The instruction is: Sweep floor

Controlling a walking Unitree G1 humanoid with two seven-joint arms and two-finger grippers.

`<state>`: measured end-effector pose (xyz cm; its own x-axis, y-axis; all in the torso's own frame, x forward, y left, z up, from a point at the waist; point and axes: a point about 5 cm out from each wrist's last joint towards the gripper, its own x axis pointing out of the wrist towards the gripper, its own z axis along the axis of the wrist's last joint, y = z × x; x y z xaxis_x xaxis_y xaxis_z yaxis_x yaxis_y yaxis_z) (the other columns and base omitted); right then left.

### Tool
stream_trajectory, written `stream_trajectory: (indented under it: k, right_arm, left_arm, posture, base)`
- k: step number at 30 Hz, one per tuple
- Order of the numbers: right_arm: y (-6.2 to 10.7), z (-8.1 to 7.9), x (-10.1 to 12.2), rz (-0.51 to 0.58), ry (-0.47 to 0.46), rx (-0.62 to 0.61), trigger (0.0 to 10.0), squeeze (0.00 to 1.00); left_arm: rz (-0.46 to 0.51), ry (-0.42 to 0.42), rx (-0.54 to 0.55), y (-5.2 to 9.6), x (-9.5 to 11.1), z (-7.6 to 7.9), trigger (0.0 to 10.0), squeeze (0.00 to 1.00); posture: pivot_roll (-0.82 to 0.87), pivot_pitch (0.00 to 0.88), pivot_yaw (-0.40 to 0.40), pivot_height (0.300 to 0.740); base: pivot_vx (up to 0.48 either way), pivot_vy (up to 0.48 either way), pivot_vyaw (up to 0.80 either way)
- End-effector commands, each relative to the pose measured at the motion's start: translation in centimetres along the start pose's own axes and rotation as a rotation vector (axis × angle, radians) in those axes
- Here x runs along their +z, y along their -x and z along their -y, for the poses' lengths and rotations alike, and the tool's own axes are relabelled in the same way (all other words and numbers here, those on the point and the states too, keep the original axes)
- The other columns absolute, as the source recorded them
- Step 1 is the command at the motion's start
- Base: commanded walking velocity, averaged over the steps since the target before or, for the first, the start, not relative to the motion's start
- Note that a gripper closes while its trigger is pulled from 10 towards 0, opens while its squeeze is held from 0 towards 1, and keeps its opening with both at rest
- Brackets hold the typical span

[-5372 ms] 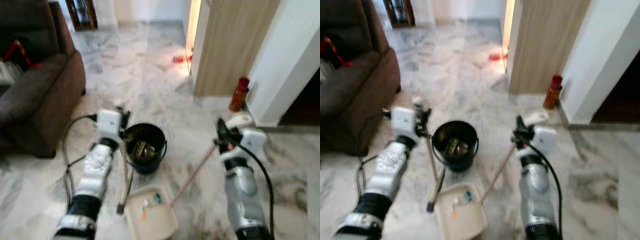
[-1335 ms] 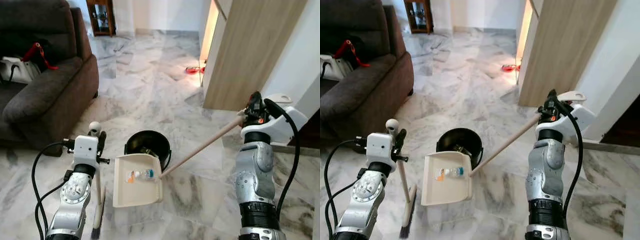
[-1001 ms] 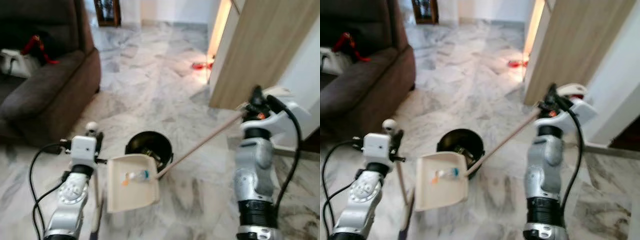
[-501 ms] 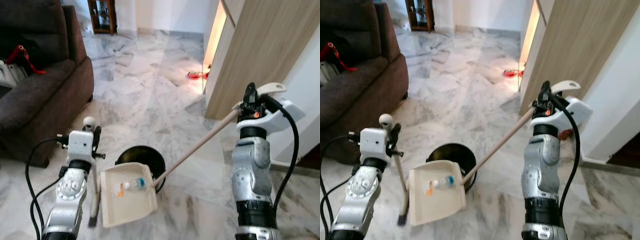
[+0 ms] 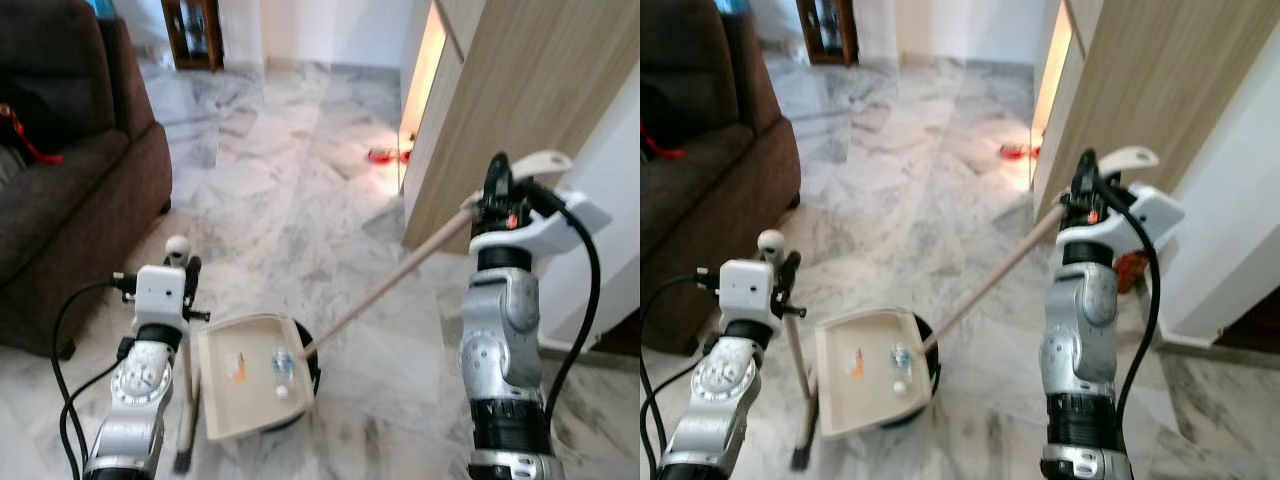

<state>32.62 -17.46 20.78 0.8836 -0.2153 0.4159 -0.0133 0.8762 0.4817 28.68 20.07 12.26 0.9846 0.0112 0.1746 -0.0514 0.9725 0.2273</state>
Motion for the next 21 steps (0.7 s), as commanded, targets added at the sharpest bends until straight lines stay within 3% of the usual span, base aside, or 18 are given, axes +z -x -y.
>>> stream_trajectory:
  k: [1, 15, 21]
  right_arm:
    - [-0.8, -0.6, 2.3, 0.1, -0.053, 0.009, 10.0, 0.0]
    - [-0.8, -2.1, 2.6, 0.103, -0.09, 0.055, 10.0, 0.0]
    - [-0.6, -3.1, 2.4, 0.085, -0.107, 0.096, 10.0, 0.0]
  left_arm:
    - [0.055, 0.006, -0.012, -0.4, 1.2, 0.4, 10.0, 0.0]
    - [0.056, 0.01, -0.009, -0.4, 1.2, 0.4, 10.0, 0.0]
    - [0.065, 0.02, -0.017, -0.4, 1.3, 0.6, 10.0, 0.0]
  posture:
    - [0.14, 0.012, -0.019, 0.74]
    - [0.15, 0.012, -0.019, 0.74]
    - [0.15, 0.012, -0.019, 0.74]
  base:
    - [0.39, 0.0, 0.0]
    - [0.388, 0.0, 0.0]
    - [0.0, 0.0, 0.0]
